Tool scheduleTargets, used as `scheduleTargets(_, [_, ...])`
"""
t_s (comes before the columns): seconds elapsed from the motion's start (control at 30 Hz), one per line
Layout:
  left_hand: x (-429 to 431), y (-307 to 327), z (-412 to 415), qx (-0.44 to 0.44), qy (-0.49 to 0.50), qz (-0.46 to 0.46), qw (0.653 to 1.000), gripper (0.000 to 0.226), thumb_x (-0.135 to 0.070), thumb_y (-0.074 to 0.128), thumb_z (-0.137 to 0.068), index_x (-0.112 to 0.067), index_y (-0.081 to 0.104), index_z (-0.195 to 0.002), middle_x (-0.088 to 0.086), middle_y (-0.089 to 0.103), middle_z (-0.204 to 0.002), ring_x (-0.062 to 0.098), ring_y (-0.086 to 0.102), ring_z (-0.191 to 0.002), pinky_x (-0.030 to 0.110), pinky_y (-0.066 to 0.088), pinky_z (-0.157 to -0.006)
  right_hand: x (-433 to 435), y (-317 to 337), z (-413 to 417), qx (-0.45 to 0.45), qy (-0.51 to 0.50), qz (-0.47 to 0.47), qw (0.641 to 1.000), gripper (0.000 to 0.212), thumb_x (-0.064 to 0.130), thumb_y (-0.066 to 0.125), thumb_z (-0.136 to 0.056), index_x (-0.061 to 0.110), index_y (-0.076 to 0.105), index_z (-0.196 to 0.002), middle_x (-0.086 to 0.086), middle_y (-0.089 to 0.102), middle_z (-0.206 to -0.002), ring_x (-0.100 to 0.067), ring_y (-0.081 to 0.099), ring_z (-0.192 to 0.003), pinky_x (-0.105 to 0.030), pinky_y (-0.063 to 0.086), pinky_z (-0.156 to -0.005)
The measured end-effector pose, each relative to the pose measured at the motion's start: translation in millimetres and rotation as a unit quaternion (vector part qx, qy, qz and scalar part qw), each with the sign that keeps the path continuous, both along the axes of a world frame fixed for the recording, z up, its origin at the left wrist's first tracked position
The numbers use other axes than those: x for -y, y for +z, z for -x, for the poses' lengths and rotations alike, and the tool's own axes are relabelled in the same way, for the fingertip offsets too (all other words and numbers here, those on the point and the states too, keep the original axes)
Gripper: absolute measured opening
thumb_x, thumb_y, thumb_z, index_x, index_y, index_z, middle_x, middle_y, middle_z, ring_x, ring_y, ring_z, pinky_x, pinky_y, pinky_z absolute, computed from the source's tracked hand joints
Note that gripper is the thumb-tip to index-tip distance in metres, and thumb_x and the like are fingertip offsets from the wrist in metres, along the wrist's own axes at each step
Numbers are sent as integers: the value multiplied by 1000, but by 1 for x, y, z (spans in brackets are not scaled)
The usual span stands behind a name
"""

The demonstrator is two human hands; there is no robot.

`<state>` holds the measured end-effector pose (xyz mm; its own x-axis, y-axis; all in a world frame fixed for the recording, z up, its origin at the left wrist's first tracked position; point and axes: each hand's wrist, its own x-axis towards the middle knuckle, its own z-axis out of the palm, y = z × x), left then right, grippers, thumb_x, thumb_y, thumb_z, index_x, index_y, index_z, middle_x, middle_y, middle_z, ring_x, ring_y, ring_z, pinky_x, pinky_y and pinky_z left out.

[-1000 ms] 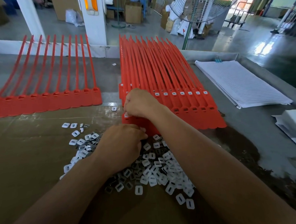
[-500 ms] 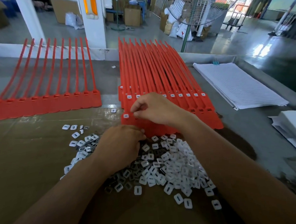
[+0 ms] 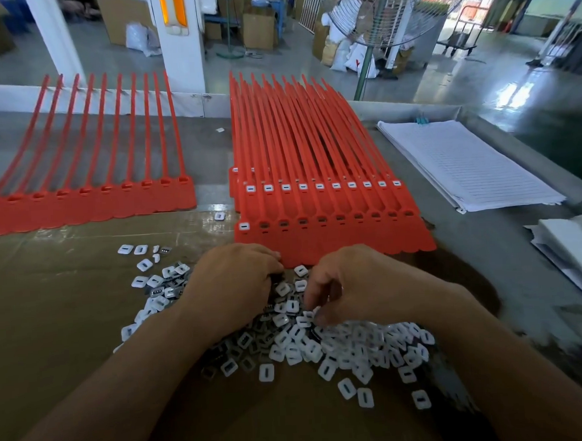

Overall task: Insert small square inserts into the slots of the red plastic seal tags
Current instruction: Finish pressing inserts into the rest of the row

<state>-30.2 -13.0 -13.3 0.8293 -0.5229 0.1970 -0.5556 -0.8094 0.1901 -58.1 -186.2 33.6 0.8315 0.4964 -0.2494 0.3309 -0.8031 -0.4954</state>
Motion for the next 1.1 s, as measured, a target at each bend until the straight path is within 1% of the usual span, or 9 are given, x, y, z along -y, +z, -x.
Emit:
scheduleTargets(0.17, [1,2,0,-7,2,-1,1000,38,-20,40,-89,-34,57,-120,-23,47,-133,-6,41,-120,14,29,-97,-5,-4,3,27,10,39,999,19,22,73,-76,24,70,-95,19,55,-77,8,50,-69,-2,42,-62])
scheduleTargets(0.3, [1,3,1,-10,1,-1,1000,38,-20,41,-89,-34,58,-120,-22,47,-133,-5,41,-120,15,30,-97,-5,-5,4,35,12,35,999,19,23,71,-78,24,70,-97,14,64,-94,7,51,-74,-10,46,-72])
scheduleTargets(0.5, [1,1,1,-9,3,-2,1000,38,-21,40,-89,-34,58,-120,-22,47,-132,-5,41,-120,16,32,-97,-5,-7,5,41,13,10,999,13,21,64,-84,22,70,-96,14,66,-92,10,52,-71,-6,44,-69])
scheduleTargets(0.6, [0,0,1,-8,1,-3,1000,38,-20,39,-89,-34,57,-120,-22,47,-133,-4,41,-121,17,32,-97,-3,-6,3,30,-5,-20,999,13,16,61,-86,18,70,-96,20,60,-77,12,53,-68,-4,44,-69])
scheduleTargets(0.67, [1,0,1,-6,-1,-5,1000,38,-20,39,-90,-34,57,-121,-22,46,-133,-4,41,-121,17,33,-97,-1,-5,0,31,-19,-33,999,12,14,61,-86,17,70,-94,21,56,-73,9,56,-70,-6,46,-70])
scheduleTargets(0.77, [1,0,0,-3,-4,-4,1000,38,-21,39,-90,-34,57,-121,-21,47,-133,-4,42,-120,18,33,-97,1,-6,-4,42,-38,-44,997,10,14,62,-86,19,69,-91,20,58,-75,3,59,-76,-13,49,-73])
scheduleTargets(0.93, [-1,2,1,-1,-15,-4,1000,40,-19,40,-88,-33,57,-121,-20,47,-134,-3,42,-120,18,34,-96,-4,-5,-14,57,-68,-58,994,9,14,61,-86,22,66,-85,19,58,-73,6,55,-69,-8,46,-66])
scheduleTargets(1.03, [-2,1,3,6,-20,-2,1000,40,-17,42,-86,-31,58,-120,-18,49,-133,-1,46,-119,18,36,-94,-11,-1,-21,56,-67,-55,995,16,16,59,-87,29,61,-77,18,58,-75,3,57,-72,-10,46,-62])
scheduleTargets(1.1, [-2,1,3,11,-23,-3,1000,39,-16,43,-86,-30,60,-118,-15,53,-130,3,50,-115,19,39,-90,-16,2,-27,58,-64,-50,995,20,17,60,-87,32,58,-73,19,57,-74,5,55,-70,-7,42,-59])
